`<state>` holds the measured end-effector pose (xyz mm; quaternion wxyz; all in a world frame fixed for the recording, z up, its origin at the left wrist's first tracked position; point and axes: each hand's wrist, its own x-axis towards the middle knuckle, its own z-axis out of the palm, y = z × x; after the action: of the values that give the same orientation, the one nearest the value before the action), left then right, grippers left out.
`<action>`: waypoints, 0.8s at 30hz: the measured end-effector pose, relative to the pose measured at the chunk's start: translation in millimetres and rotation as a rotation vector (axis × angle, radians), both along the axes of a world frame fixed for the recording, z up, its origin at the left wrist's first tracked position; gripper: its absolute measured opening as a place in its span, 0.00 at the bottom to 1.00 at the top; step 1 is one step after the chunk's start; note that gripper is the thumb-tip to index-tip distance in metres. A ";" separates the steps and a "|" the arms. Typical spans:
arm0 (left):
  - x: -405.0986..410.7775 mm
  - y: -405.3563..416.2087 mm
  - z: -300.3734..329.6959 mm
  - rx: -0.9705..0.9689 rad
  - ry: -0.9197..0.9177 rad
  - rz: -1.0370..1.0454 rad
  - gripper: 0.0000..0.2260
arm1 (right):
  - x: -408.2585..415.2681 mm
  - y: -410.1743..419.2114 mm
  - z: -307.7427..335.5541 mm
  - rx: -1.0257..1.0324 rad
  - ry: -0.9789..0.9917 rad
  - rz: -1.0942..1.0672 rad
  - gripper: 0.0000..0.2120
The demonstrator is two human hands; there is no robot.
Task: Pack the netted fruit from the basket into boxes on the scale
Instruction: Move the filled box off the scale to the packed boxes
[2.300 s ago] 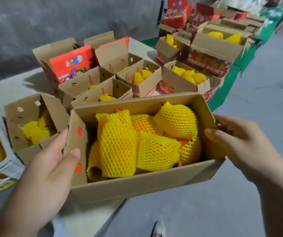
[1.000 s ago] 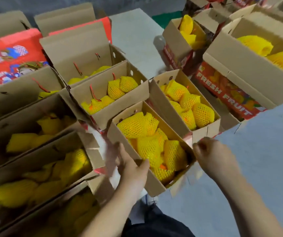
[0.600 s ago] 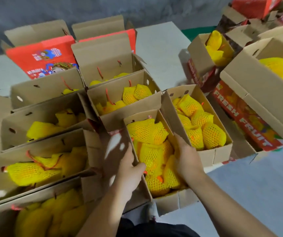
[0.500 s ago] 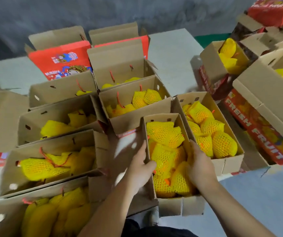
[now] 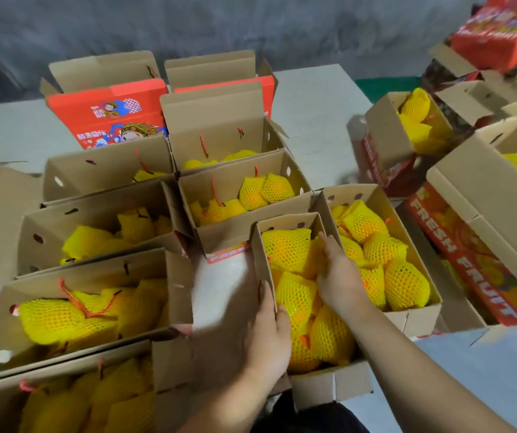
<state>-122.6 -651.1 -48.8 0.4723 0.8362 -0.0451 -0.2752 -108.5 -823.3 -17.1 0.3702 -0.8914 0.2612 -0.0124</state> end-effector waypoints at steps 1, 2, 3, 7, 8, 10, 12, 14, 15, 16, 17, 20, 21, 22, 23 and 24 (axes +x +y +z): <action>4.5 -0.5 -1.0 -0.056 0.037 -0.042 0.28 | 3.2 -2.6 3.4 0.020 -0.029 0.013 0.34; 10.5 -0.1 -3.2 -0.109 0.075 -0.077 0.28 | 5.6 -5.3 7.2 0.050 -0.059 0.028 0.33; 17.8 3.1 -3.9 -0.134 0.098 -0.102 0.28 | 7.4 -7.5 10.3 0.082 -0.082 0.045 0.33; 58.0 17.6 6.0 -0.137 0.024 0.103 0.15 | 20.1 -14.9 19.2 0.088 -0.180 0.093 0.30; 69.4 18.8 11.6 -0.137 -0.007 0.168 0.12 | 28.6 -19.8 21.4 0.094 -0.191 0.092 0.29; 94.4 18.6 24.4 -0.036 -0.217 0.182 0.07 | 54.2 -33.6 25.6 0.106 -0.177 0.089 0.25; 125.9 16.5 32.8 0.140 -0.512 0.107 0.16 | 89.8 -47.4 29.8 0.086 -0.123 0.109 0.23; 157.7 14.0 37.8 0.430 -0.590 -0.003 0.22 | 129.9 -58.6 32.2 0.052 -0.080 0.146 0.23; 169.9 13.0 37.6 0.565 -0.507 -0.043 0.23 | 148.5 -64.2 32.3 0.042 -0.050 0.159 0.23; 178.7 13.0 33.8 0.647 -0.385 -0.054 0.24 | 164.3 -70.1 31.1 0.043 -0.012 0.167 0.24; 184.4 13.1 29.7 0.658 -0.266 -0.033 0.25 | 177.5 -76.7 28.0 0.047 0.036 0.170 0.25; 187.6 6.0 17.7 0.489 -0.275 0.149 0.28 | 197.7 -94.9 13.4 -0.054 0.203 0.216 0.18; 188.3 1.8 16.2 0.395 -0.338 0.271 0.28 | 200.2 -98.6 8.3 -0.126 0.241 0.259 0.13; 190.1 -1.0 17.0 0.300 -0.355 0.431 0.28 | 201.6 -100.8 3.9 -0.193 0.269 0.296 0.09; 193.7 -2.3 18.7 0.243 -0.330 0.576 0.27 | 203.2 -102.0 0.8 -0.240 0.284 0.313 0.06; 197.9 -2.4 20.2 0.244 -0.296 0.646 0.25 | 205.0 -102.3 -0.9 -0.264 0.290 0.316 0.05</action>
<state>75.3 -653.5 -28.6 0.4201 0.8881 0.1863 0.0085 96.5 -925.7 -18.0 0.2066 -0.9542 0.1653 0.1396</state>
